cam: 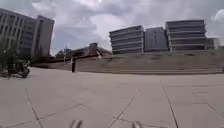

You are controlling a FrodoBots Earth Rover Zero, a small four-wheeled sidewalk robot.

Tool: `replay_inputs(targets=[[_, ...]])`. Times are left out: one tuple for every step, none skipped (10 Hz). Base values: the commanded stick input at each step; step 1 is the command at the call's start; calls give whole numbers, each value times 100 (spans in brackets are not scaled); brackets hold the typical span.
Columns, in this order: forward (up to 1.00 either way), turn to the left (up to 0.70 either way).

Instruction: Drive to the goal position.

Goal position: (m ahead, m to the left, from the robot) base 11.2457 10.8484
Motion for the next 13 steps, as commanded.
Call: replay_inputs(targets=[[85, -2], [85, -2], [85, -2], [85, -2], [85, -1], [85, 2], [85, 7], [85, 29], [85, 32], [85, 32], [85, 32], [85, 22], [85, 1]])
